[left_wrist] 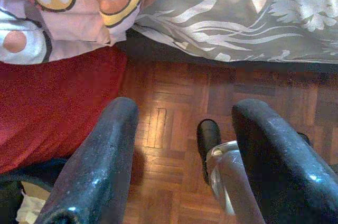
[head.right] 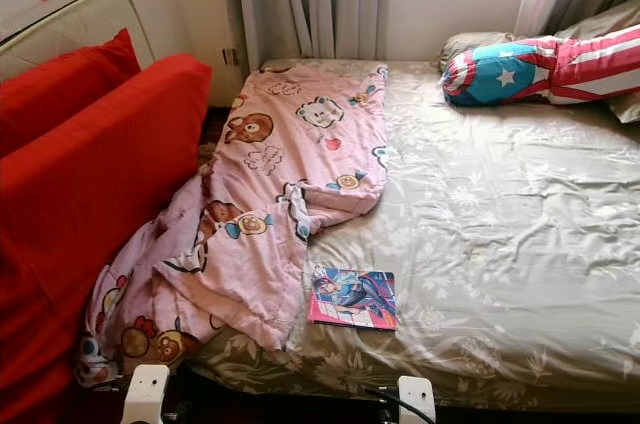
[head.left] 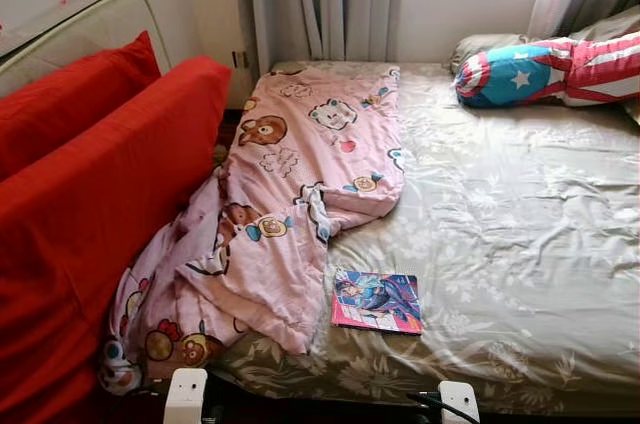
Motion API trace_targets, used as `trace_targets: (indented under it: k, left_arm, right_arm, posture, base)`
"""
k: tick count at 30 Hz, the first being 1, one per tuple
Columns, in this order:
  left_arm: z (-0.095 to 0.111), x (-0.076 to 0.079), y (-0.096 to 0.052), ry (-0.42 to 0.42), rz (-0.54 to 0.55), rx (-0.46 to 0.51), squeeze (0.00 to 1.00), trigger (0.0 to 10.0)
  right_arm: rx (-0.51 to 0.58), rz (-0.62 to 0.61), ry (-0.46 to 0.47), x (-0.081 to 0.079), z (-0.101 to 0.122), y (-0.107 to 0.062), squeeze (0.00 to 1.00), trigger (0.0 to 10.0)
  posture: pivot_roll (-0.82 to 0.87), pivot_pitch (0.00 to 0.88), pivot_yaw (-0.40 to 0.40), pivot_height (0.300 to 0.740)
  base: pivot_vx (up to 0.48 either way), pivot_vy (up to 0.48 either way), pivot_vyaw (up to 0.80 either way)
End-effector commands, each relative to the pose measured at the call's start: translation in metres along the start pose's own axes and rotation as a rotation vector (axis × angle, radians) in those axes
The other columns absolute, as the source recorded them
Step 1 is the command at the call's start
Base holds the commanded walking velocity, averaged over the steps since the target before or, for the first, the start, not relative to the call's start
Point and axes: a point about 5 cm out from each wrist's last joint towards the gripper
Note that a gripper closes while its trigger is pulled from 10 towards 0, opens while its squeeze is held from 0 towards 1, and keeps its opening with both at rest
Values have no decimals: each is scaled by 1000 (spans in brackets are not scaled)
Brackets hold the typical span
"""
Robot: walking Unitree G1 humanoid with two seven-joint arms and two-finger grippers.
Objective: Clean up the room
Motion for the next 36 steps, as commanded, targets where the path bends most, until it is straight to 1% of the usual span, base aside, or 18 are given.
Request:
trace_targets:
  k: [1,5,17,21,25,26,27,28,29,31,34,35,36]
  left_arm:
    - [2,-1,0,-10,0,9,0,10000]
    - [3,-1,0,-13,1,11,0,10000]
    - [5,1,1,-21,-1,23,0,10000]
    - [5,2,1,-27,-4,27,0,10000]
    - [14,5,3,-39,-23,60,0,10000]
    - [20,8,4,-40,-36,87,0,10000]
    - [22,8,4,-40,-39,92,0,10000]
    - [30,11,5,-46,-60,131,0,10000]
    - [33,11,5,-47,-66,142,0,10000]
    - [63,24,5,-65,-161,290,0,10000]
    - [79,30,3,-70,-216,379,0,10000]
    - [87,32,-1,-62,-248,442,0,10000]
    - [90,32,-3,-64,-262,473,0,10000]
  right_arm:
    - [5,-4,-8,3,1,0,0,10000]
    - [9,-8,-12,5,2,0,0,10000]
    - [32,6,-27,-1,9,1,0,10000]
    - [45,9,-18,-1,12,2,0,10000]
    - [101,19,-26,0,25,3,0,10000]
    - [142,24,-21,0,34,4,0,10000]
    - [151,25,-20,0,36,4,0,10000]
    - [187,32,-22,0,42,4,0,10000]
    - [196,34,-22,0,43,4,0,10000]
    - [349,42,-17,3,73,2,0,10000]
    - [447,54,-10,4,91,0,0,10000]
    - [525,71,-14,3,105,-3,0,10000]
    - [563,79,-23,2,111,-5,0,10000]
  posture:
    - [42,0,-9,740]
    - [40,0,-7,740]
    - [41,0,-14,740]
    - [42,0,-17,740]
    - [37,0,-19,740]
    - [36,0,-19,740]
    - [34,0,-18,740]
    - [27,0,-16,740]
    - [27,0,-16,740]
    - [27,0,-16,740]
    - [29,0,-13,740]
    - [27,0,-12,740]
    - [24,0,-12,740]
  base:
    - [311,0,0]
    - [315,0,0]
    - [313,0,0]
    - [0,0,0]
    - [0,0,0]
    - [0,0,0]
    - [0,0,0]
    - [0,0,0]
    - [0,0,0]
    - [0,0,0]
    - [0,0,0]
    - [0,0,0]
    - [0,0,0]
Point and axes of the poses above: a point about 5 cm out from each wrist's last joint towards the gripper, its own y axis pointing out of the wrist towards the gripper, its own z axis along the axis of the wrist's last joint, x = y × z, and after that the axes turned 12 degrees about -y, right-handed
